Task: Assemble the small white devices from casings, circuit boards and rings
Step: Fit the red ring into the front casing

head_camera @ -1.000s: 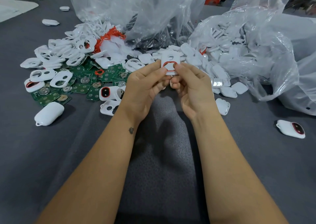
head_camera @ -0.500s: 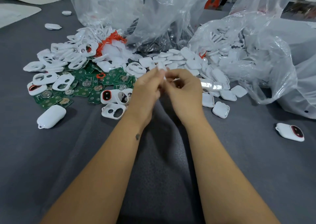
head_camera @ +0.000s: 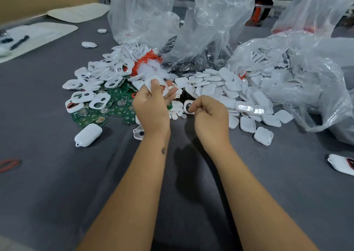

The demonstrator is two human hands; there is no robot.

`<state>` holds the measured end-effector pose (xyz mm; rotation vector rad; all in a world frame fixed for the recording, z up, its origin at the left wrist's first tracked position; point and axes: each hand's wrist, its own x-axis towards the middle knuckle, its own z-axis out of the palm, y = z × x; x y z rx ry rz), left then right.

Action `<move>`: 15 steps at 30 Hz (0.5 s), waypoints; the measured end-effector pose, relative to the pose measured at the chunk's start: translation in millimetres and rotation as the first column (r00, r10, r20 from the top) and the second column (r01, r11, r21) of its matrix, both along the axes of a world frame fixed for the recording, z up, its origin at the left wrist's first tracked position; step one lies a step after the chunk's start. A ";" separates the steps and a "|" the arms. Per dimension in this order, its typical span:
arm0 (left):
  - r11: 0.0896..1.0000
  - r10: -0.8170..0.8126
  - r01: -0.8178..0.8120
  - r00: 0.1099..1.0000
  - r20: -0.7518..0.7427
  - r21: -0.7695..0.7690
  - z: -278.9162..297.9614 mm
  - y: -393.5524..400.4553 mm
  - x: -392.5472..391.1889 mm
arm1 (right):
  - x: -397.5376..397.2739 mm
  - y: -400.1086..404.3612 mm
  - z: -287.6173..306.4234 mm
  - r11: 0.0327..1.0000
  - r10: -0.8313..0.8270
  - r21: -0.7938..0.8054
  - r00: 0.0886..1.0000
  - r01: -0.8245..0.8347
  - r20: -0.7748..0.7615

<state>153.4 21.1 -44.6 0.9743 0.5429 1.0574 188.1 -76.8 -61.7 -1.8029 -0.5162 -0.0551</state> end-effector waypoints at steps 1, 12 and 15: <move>0.999 0.040 -0.040 0.999 0.014 -0.016 0.4 3.2 -1.6 | -0.8 3.2 0.0 0.999 0.032 -0.032 0.999 -0.032 -0.006; 0.997 0.062 -0.062 0.998 0.017 0.039 4.2 5.1 -5.4 | 31.6 12.0 2.8 0.944 0.025 -0.323 0.959 0.071 0.282; 0.987 0.020 -0.017 1.000 -0.018 0.161 5.7 -5.9 -1.7 | 40.7 21.1 5.9 0.868 0.183 -0.496 0.928 0.002 0.324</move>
